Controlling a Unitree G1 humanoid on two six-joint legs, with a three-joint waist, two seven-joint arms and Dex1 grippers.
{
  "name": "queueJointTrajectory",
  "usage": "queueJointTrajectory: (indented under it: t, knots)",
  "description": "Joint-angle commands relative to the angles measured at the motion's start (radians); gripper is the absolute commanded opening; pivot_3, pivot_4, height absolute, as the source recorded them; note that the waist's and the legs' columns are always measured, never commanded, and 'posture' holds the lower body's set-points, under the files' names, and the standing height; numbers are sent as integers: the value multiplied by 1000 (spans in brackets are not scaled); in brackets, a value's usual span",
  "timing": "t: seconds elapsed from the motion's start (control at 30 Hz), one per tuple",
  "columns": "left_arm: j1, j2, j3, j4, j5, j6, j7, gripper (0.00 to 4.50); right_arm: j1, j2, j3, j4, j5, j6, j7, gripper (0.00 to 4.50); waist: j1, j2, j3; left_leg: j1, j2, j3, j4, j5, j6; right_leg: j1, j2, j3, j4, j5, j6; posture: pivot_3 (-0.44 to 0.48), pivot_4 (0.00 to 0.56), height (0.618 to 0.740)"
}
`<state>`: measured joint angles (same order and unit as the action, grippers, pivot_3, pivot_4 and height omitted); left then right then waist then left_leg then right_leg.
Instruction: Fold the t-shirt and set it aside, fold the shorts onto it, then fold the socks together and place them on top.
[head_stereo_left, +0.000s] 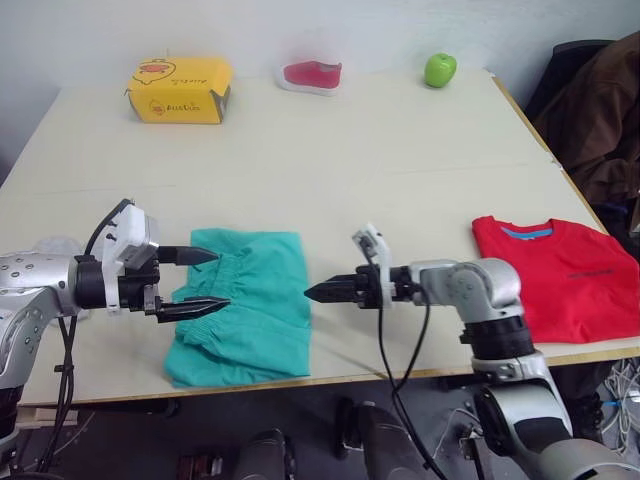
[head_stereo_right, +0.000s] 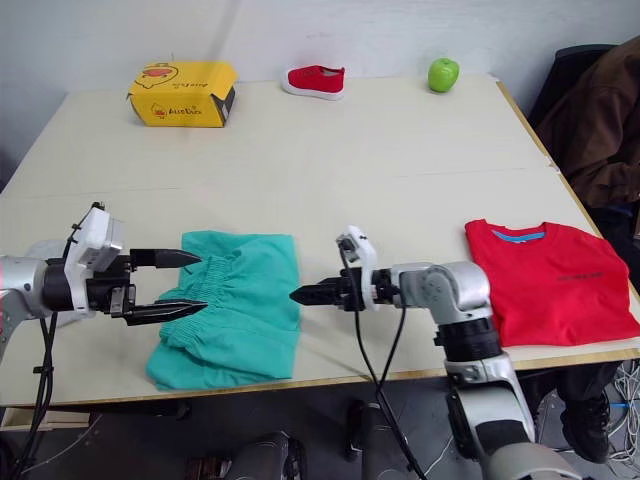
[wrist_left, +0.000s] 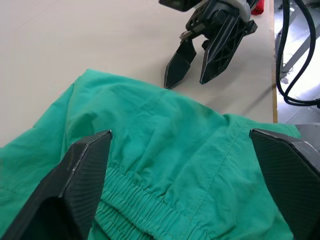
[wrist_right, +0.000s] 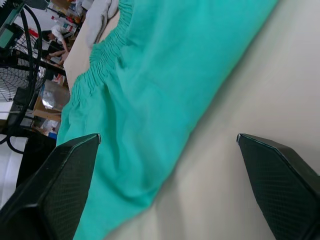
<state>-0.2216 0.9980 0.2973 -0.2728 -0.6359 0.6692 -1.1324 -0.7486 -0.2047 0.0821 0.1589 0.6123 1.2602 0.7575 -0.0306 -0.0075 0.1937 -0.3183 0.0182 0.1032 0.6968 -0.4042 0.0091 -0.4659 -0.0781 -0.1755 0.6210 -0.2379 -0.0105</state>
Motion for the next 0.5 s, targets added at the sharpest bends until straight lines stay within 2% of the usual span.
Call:
queueJointTrajectory:
  t: [0.03,0.27,0.37,0.5]
  knots:
    - [15,16,39,-51,-34,13,0,4456,-41,95,46,87,-21,-27,-26,4500,-2,0,0,0,0,0,0,0,0,0,0,0,0,0,0,0,150,740]
    - [20,23,45,-62,-34,19,9,4456,-78,229,91,168,-51,-68,-40,4500,-2,0,0,0,0,0,0,0,0,0,0,0,0,0,0,0,150,740]
    - [16,28,46,-62,-33,19,11,4500,-70,237,93,169,-59,-82,-39,3911,-1,0,0,0,0,0,0,0,0,0,0,0,0,0,0,0,150,740]
    - [9,29,44,-57,-35,17,12,4500,-64,222,76,143,-47,-72,-32,2602,0,1,0,0,0,-1,0,0,0,0,0,0,0,0,0,0,150,740]
